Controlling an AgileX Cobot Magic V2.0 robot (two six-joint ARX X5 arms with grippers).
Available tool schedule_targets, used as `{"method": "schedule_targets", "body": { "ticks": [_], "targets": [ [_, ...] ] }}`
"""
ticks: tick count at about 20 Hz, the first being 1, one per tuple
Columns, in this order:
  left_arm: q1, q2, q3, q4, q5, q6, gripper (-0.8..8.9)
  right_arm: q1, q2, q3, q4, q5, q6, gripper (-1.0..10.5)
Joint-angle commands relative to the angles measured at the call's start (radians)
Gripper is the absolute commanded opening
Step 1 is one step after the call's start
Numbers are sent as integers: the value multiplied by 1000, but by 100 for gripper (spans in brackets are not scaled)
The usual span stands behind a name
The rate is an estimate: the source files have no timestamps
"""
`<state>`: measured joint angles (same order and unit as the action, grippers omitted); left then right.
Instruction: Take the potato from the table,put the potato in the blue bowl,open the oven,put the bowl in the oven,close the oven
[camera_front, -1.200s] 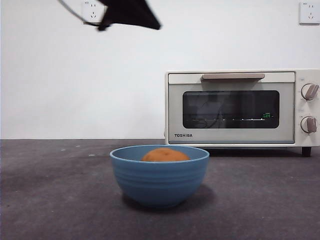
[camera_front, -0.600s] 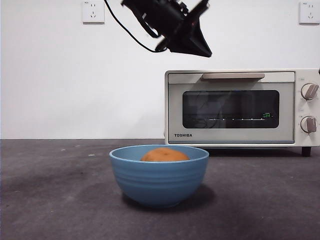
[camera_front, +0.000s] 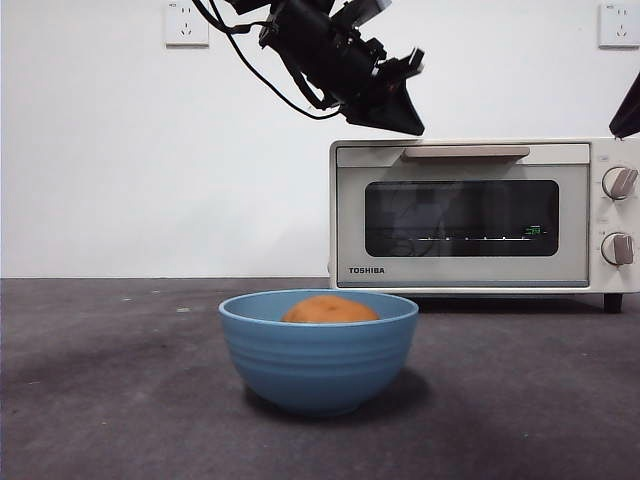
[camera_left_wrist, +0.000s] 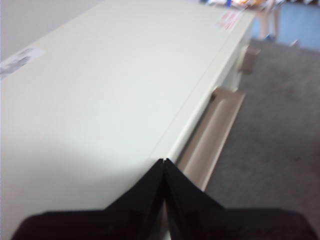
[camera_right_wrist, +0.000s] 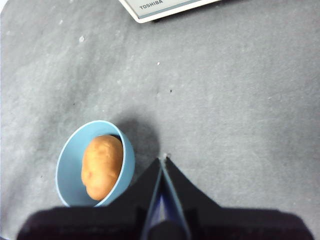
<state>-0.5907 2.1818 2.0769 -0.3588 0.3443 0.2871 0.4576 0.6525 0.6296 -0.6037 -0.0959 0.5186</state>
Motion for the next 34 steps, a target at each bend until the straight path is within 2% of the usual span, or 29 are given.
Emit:
{"method": "schedule_targets", "body": {
  "ticks": [1, 20, 26, 30, 34],
  "targets": [
    [-17, 12, 2, -19, -31, 96, -7, -1, -1, -12, 13, -21, 11, -12],
    [-70, 76, 2, -48, -58, 87, -7, 0, -1, -12, -27, -73, 23, -12],
    [-69, 79, 2, -167, -84, 77, -7, 1, -16, -12, -48, -86, 29, -12],
    [-77, 79, 2, -247, -84, 48, -7, 1, -113, 2, -86, -85, 109, -12],
    [-92, 79, 2, -336, -82, -33, -6, 1, -188, 132, -256, -8, 121, -12]
  ]
}}
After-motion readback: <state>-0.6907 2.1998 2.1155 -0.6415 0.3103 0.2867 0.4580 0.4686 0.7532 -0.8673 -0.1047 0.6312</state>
